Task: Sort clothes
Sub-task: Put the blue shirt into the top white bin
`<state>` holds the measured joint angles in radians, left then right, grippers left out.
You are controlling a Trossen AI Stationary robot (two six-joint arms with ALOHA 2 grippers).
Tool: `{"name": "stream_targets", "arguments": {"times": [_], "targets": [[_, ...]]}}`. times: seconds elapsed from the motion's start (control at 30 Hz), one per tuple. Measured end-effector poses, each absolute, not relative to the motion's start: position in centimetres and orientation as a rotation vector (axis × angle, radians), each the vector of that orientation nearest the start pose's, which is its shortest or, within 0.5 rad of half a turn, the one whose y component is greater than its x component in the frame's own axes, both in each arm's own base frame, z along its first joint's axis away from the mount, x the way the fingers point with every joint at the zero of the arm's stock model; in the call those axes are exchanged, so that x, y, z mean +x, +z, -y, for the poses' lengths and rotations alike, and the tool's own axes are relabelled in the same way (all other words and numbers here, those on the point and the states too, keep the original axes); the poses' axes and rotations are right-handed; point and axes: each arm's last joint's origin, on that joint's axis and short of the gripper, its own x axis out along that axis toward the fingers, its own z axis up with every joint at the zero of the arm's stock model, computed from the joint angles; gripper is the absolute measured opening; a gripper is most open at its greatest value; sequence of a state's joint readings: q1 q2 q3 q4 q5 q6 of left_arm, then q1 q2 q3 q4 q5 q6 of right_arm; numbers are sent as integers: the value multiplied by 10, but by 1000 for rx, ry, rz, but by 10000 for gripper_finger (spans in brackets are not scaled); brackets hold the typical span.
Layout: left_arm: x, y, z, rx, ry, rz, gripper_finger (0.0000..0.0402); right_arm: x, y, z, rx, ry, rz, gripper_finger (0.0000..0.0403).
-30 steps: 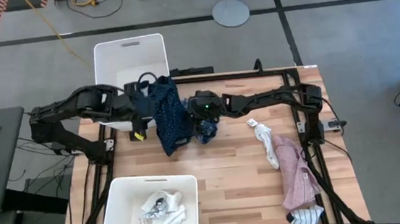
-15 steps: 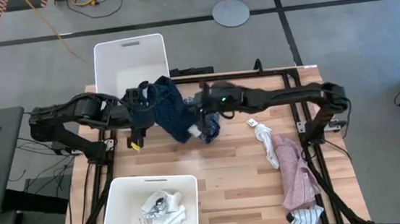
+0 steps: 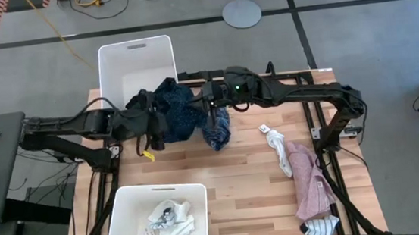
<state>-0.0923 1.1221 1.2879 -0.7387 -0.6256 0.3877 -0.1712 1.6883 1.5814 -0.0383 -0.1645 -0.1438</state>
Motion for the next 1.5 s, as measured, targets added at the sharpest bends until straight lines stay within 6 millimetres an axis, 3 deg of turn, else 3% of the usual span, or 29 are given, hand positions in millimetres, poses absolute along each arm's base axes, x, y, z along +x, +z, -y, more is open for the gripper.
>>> {"name": "stream_targets", "arguments": {"times": [0.13, 0.27, 0.5, 0.63, 0.77, 0.83, 1.13, 1.5], "targets": [[216, 385, -5, 483, 349, -573, 239, 399, 389, 59, -138, 23, -153, 0], [222, 380, -17, 432, 401, -555, 245, 401, 391, 54, -157, 42, -149, 0], [228, 384, -24, 467, 377, -474, 231, 402, 390, 45, -152, 71, -155, 0], [229, 385, -24, 515, 369, -473, 159, 401, 388, 45, -138, 76, -184, 3], [228, 385, -24, 567, 357, -485, 36, 401, 385, 45, -116, 76, -214, 15], [227, 388, -24, 590, 367, -481, 17, 400, 383, 45, -109, 77, -231, 23], [212, 420, -35, 712, 634, -502, 7, 396, 371, 45, -76, 61, -374, 86], [180, 438, -85, 702, 1065, -683, 7, 390, 357, 38, -45, -4, -538, 167]]}}
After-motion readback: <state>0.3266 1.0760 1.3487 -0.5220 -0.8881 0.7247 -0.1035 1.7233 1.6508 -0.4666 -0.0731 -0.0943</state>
